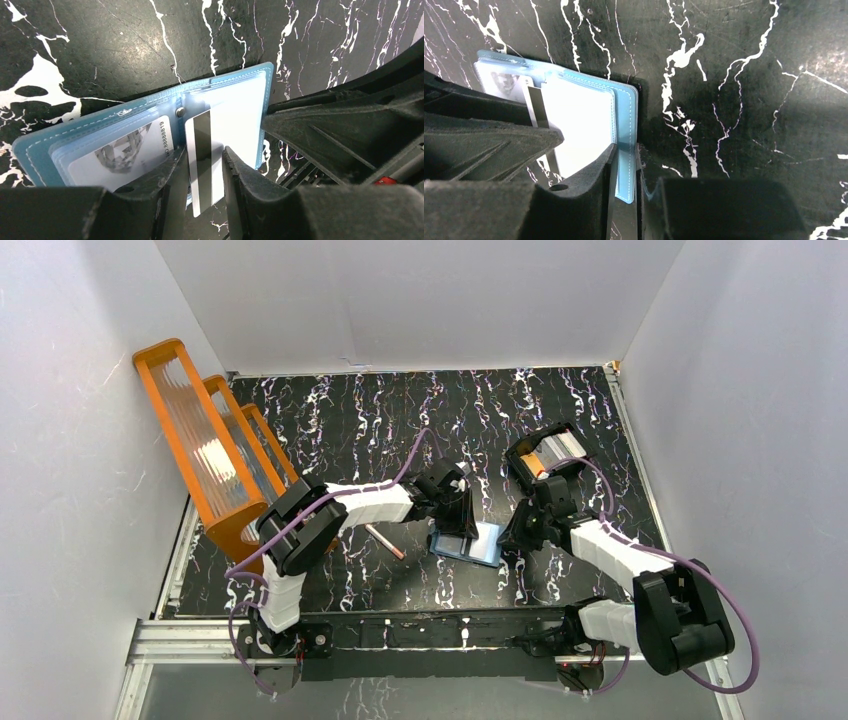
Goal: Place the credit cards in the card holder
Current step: Insert the credit card into the card holder.
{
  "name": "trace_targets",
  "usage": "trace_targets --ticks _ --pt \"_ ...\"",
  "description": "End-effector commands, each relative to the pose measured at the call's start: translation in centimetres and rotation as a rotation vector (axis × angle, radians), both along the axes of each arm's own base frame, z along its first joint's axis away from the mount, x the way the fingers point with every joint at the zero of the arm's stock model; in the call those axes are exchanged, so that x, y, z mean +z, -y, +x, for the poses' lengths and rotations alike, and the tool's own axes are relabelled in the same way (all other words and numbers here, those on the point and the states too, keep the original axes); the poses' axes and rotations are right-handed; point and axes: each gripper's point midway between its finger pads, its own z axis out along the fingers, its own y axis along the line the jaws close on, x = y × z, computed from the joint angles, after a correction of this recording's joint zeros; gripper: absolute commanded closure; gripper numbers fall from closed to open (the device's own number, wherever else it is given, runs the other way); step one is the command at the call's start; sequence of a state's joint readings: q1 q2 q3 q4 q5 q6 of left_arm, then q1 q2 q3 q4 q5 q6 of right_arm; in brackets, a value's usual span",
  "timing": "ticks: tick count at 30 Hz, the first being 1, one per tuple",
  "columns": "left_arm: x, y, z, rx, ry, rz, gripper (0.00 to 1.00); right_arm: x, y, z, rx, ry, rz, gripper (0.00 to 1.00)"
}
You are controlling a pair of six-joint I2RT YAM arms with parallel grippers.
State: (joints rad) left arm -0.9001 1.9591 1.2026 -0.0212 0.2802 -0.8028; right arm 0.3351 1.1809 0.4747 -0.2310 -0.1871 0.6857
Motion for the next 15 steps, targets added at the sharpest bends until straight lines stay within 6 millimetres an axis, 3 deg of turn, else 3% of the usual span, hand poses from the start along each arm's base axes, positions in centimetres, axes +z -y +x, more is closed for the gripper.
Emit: trace_targets --ticks 1,10,15 --pt "1.2 0.9 -0.4 -0.031 0.019 -0.007 0.72 -0.2 -0.9 0.6 0.011 0.023 0.045 0.74" --pt "1.9 2.8 -1.5 -0.08 -0.002 -0.066 0.62 0.7 -1.6 1.3 0.016 0.063 0.088 0.74" --pt "2.2 1.6 -0.6 -0.047 0.047 0.01 0.55 1.8 0.0 1.5 -0.007 0.064 -0.017 0.72"
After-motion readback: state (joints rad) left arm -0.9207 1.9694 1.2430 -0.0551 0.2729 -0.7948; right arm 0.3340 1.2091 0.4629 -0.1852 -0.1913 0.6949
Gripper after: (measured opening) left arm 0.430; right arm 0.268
